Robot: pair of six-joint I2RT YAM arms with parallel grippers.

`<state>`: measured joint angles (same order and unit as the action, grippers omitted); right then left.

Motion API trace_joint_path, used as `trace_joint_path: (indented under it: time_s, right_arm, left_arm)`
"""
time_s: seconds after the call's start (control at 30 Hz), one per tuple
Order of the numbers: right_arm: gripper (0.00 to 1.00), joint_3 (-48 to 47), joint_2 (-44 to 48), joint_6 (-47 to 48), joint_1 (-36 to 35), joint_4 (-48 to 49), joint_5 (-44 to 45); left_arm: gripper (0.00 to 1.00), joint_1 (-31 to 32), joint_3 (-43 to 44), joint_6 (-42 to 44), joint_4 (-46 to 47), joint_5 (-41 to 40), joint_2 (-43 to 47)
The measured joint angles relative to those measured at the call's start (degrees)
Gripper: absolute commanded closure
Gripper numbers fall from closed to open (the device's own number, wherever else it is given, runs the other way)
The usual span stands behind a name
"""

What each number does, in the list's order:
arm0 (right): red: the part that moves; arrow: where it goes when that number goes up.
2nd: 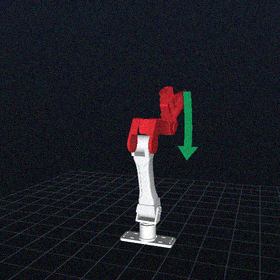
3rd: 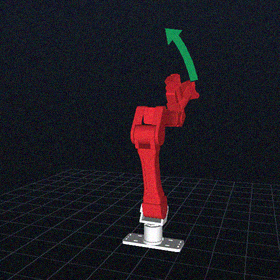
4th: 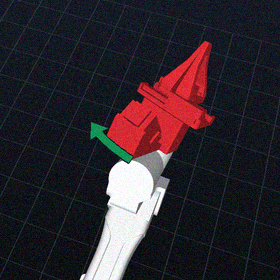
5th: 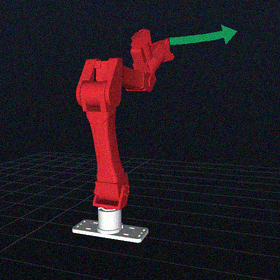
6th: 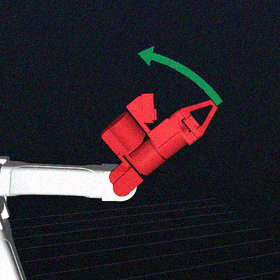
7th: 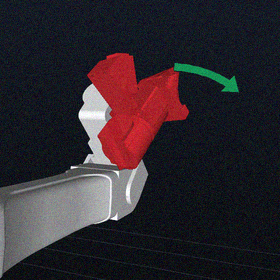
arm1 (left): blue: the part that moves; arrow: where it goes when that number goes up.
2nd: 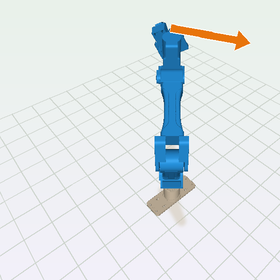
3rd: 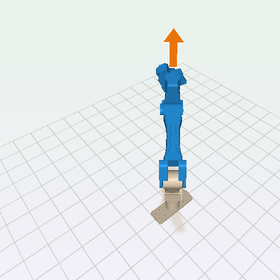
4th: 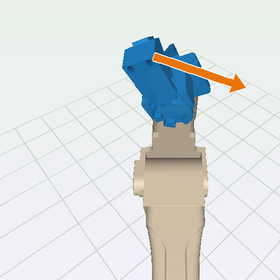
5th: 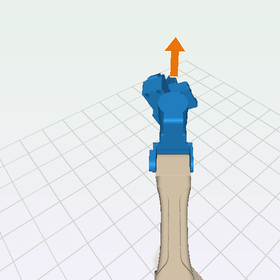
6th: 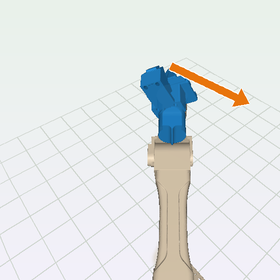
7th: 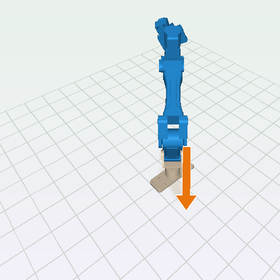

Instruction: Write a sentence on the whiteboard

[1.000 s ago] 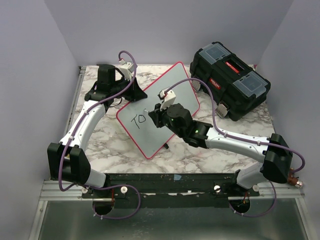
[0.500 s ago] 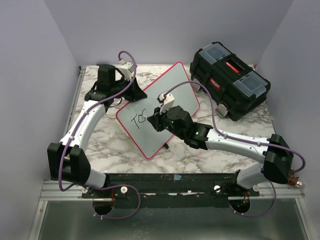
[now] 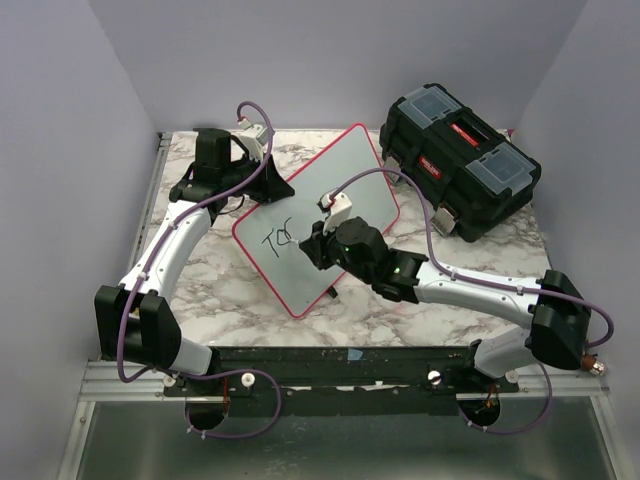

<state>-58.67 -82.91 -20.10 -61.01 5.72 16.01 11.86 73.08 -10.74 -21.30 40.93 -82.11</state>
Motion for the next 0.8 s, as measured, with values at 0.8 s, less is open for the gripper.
trace_joint_path:
  time_s: [0.8]
  right_arm:
    - [0.99, -8.6, -3.0, 1.4, 0.0, -4.6, 9.4]
  left_arm:
    - [1.0, 0.5, 0.2, 0.1, 0.0, -0.2, 0.0]
